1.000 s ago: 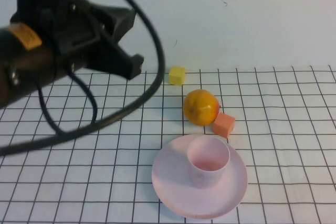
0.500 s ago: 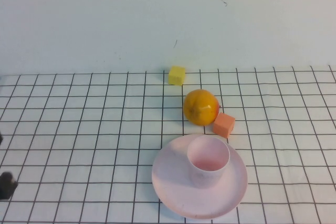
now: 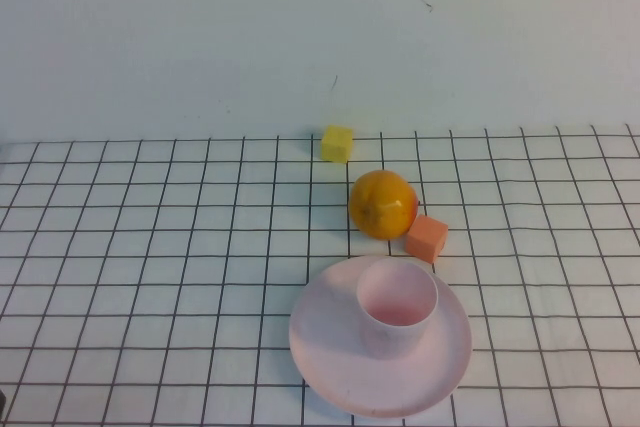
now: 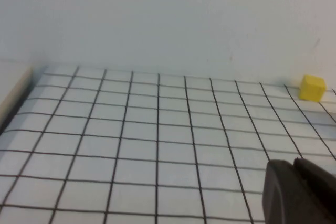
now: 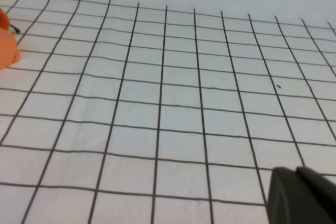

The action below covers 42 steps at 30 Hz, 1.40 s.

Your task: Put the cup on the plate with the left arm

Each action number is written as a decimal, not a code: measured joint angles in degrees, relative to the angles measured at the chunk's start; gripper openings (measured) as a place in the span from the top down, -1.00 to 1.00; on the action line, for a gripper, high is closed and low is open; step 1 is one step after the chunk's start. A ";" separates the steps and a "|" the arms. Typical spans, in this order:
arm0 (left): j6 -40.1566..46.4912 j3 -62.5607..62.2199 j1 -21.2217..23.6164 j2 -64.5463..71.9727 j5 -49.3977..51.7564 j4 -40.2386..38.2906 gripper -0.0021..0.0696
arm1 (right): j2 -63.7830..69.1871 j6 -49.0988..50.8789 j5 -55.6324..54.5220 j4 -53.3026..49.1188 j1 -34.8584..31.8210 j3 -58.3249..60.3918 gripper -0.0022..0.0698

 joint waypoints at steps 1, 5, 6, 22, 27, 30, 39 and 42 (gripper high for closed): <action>0.13 0.02 0.03 -1.28 2.18 0.21 0.95 | 0.00 0.00 0.00 0.00 0.00 0.00 0.95; 0.60 0.02 0.42 -4.08 8.84 0.32 0.95 | 0.00 0.00 0.00 0.00 0.00 0.00 0.95; 0.60 0.02 0.41 -4.18 9.67 0.41 0.95 | 0.00 0.00 0.00 0.00 0.00 0.00 0.95; 1.02 0.12 0.49 -4.18 12.09 7.70 0.95 | 0.00 0.00 0.00 0.00 0.00 0.00 0.95; -1.52 0.12 0.49 -4.18 11.36 16.58 0.95 | 0.00 0.00 0.00 0.00 0.00 0.00 0.95; -4.18 0.12 0.49 -4.18 10.70 17.73 0.95 | 0.00 0.00 0.00 0.00 0.00 0.00 0.95; -5.72 0.12 0.49 -4.18 11.07 19.66 0.95 | 0.00 0.00 0.00 0.00 0.00 0.00 0.95; -8.06 0.12 0.49 -4.18 11.07 20.25 0.95 | 0.00 0.00 0.00 0.00 0.00 0.00 0.95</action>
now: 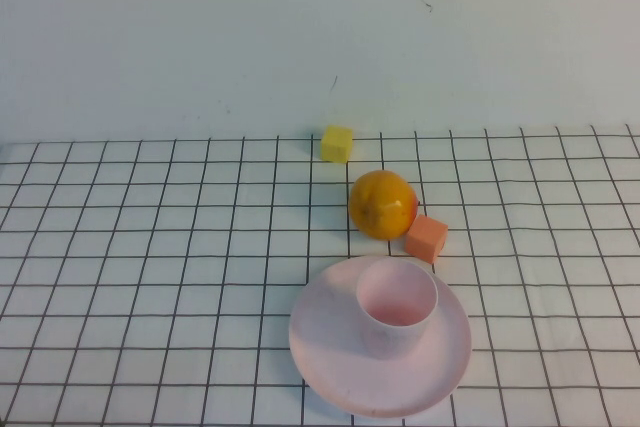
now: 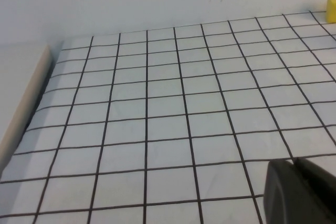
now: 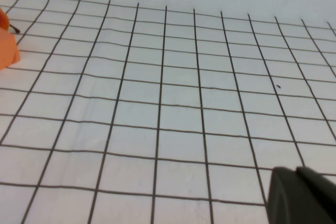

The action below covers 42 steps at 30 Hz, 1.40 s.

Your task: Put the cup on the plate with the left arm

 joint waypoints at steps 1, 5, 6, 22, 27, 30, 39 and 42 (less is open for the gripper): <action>-1.13 0.00 0.00 0.00 0.00 0.09 0.95 | 0.00 0.00 0.00 0.00 0.00 0.00 0.95; -6.72 0.00 0.00 0.00 0.00 0.22 0.95 | 0.00 0.00 0.00 0.00 0.00 0.00 0.95; -7.54 0.00 0.00 0.00 0.00 0.22 0.95 | 0.00 0.00 0.00 0.00 0.00 0.00 0.95; -8.52 0.00 0.00 0.00 0.47 2.65 0.95 | 0.00 0.00 0.00 0.00 0.00 0.00 0.95; -8.65 0.00 0.00 0.00 0.47 2.65 0.95 | 0.00 0.00 0.00 0.00 0.00 0.00 0.95; -8.90 0.00 0.00 0.00 0.47 2.65 0.95 | 0.00 0.00 0.00 0.00 0.00 0.00 0.95; -9.02 -0.10 0.00 0.00 0.47 2.65 0.95 | 0.00 0.00 0.00 0.00 0.00 0.00 0.95; -9.02 -0.10 0.00 0.00 0.47 2.65 0.95 | 0.00 0.00 0.00 0.00 0.00 0.00 0.95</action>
